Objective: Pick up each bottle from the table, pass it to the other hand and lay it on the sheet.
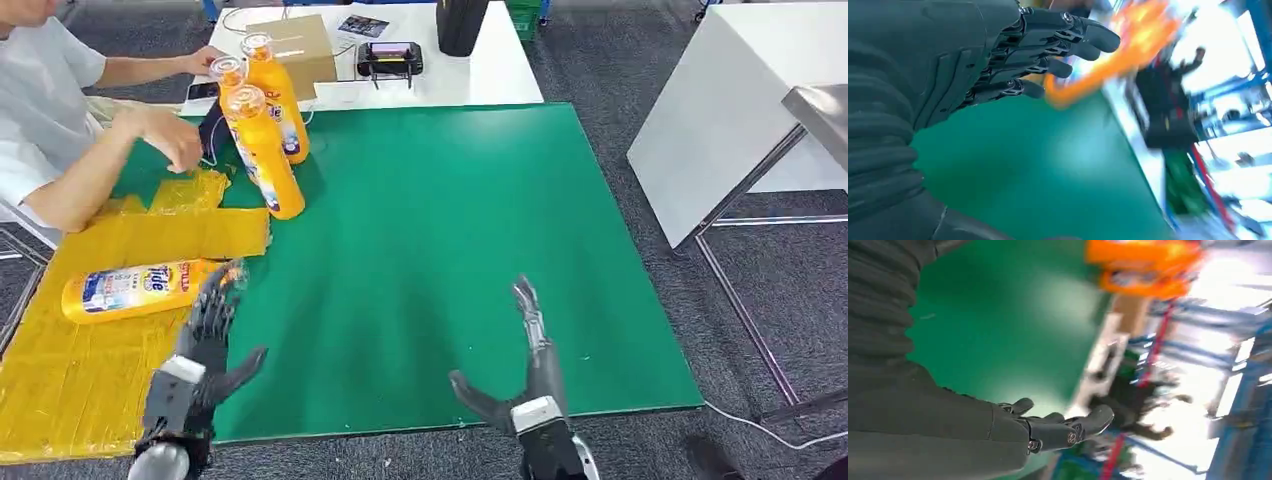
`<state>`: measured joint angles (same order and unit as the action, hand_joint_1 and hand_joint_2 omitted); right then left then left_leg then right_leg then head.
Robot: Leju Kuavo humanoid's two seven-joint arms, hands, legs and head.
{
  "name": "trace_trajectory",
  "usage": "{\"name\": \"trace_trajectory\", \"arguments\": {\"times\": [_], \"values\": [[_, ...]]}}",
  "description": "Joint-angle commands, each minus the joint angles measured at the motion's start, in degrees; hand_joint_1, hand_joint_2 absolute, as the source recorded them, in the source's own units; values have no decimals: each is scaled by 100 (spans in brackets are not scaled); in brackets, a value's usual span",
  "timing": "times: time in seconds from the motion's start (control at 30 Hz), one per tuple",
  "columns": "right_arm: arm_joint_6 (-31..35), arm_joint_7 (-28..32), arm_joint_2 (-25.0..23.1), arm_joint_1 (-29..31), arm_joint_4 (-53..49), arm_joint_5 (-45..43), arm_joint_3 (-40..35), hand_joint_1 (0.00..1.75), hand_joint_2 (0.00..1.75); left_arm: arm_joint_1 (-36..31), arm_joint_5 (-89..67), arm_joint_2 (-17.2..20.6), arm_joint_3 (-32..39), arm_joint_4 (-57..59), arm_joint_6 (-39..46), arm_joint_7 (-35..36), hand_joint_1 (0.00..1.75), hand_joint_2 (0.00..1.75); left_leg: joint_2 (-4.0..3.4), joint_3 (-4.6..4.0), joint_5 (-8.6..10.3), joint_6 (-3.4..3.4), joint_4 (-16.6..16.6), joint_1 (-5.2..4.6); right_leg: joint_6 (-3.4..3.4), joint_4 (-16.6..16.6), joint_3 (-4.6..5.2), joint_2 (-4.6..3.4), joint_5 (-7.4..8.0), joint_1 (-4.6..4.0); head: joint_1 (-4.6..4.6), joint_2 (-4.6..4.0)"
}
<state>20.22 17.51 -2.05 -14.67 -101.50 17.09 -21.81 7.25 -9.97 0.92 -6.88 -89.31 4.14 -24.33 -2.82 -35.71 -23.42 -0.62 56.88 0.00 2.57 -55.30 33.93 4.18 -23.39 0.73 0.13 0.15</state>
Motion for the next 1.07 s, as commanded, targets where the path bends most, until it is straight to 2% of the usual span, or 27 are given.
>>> {"name": "trace_trajectory", "arguments": {"times": [0.03,0.27,0.8,0.83,1.07], "values": [[-22,-113,-89,-478,172,-138,1104,0,175,858,554,-220,-285,-636,-573,180,0,175,19,37,-21,6,-1,7,-5,4,-39,-31,-18,1,0,0],[-34,-48,-226,-454,277,-211,1115,0,175,715,907,-209,-514,-309,-482,370,0,175,16,36,-11,8,-7,5,-4,6,-34,-20,-9,2,-4,0],[-20,28,-174,-356,324,-218,975,0,175,612,807,-178,-720,-175,-232,363,0,175,23,54,-16,9,-7,11,-7,9,-57,-30,-14,-1,-2,0],[-15,31,-158,-350,332,-219,947,0,0,598,829,-173,-757,-141,-216,380,0,175,20,48,-12,8,-8,8,-5,9,-50,-25,-11,1,-2,0],[-29,71,-109,-267,427,-329,827,0,0,568,997,-102,-828,-119,-165,418,0,175,19,56,-16,9,-8,9,-7,9,-58,-34,-14,1,-2,0]]}}
